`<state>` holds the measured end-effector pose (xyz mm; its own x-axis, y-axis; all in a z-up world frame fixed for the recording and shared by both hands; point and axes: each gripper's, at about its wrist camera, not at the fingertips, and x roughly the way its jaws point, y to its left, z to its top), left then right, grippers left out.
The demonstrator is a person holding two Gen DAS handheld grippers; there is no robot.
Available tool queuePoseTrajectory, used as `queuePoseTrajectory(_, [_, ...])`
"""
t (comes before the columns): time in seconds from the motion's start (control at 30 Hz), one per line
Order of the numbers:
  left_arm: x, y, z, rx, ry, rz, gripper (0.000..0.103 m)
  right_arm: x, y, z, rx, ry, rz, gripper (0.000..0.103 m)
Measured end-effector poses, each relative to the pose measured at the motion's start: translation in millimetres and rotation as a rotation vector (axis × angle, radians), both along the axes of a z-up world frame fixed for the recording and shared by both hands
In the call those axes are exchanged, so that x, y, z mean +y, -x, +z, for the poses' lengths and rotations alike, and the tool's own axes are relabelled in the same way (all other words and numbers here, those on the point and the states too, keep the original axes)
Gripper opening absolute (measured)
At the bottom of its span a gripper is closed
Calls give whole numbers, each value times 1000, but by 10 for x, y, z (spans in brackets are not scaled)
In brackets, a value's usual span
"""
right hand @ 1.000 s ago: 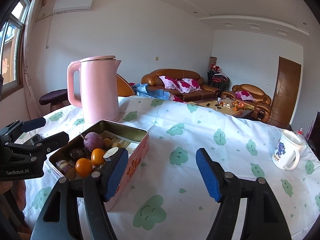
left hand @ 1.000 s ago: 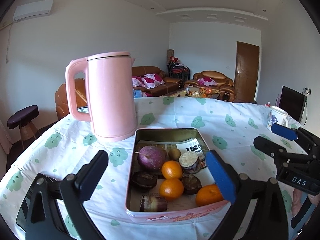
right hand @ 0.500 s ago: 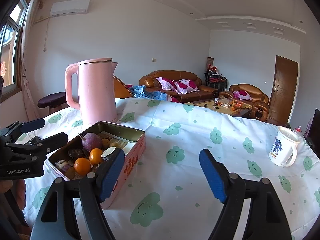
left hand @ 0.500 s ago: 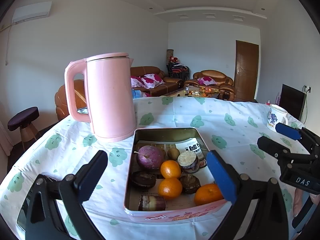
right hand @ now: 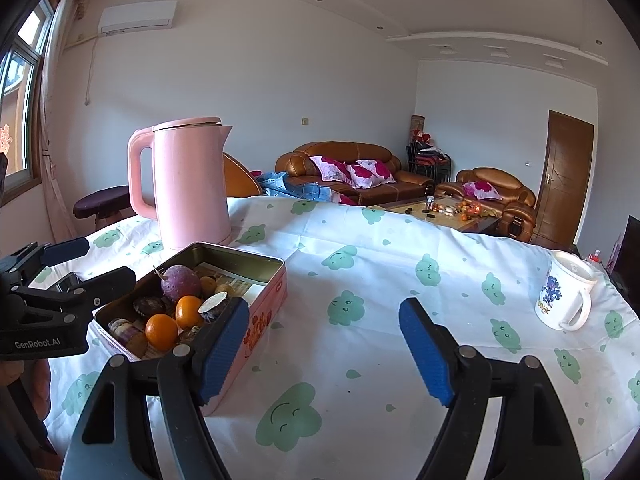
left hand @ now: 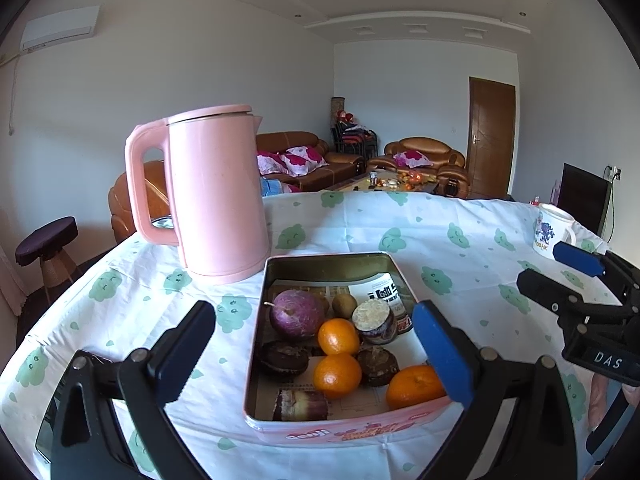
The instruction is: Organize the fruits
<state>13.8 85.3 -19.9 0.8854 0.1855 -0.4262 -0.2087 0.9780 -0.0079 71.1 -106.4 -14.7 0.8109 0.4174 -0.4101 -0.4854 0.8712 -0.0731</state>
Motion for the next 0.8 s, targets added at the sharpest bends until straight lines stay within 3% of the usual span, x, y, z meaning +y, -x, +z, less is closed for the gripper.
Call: queuePoseTrajectory(0.8, [-46, -63, -10, 28, 0, -14, 103, -117, -4, 14, -21, 20, -35, 79])
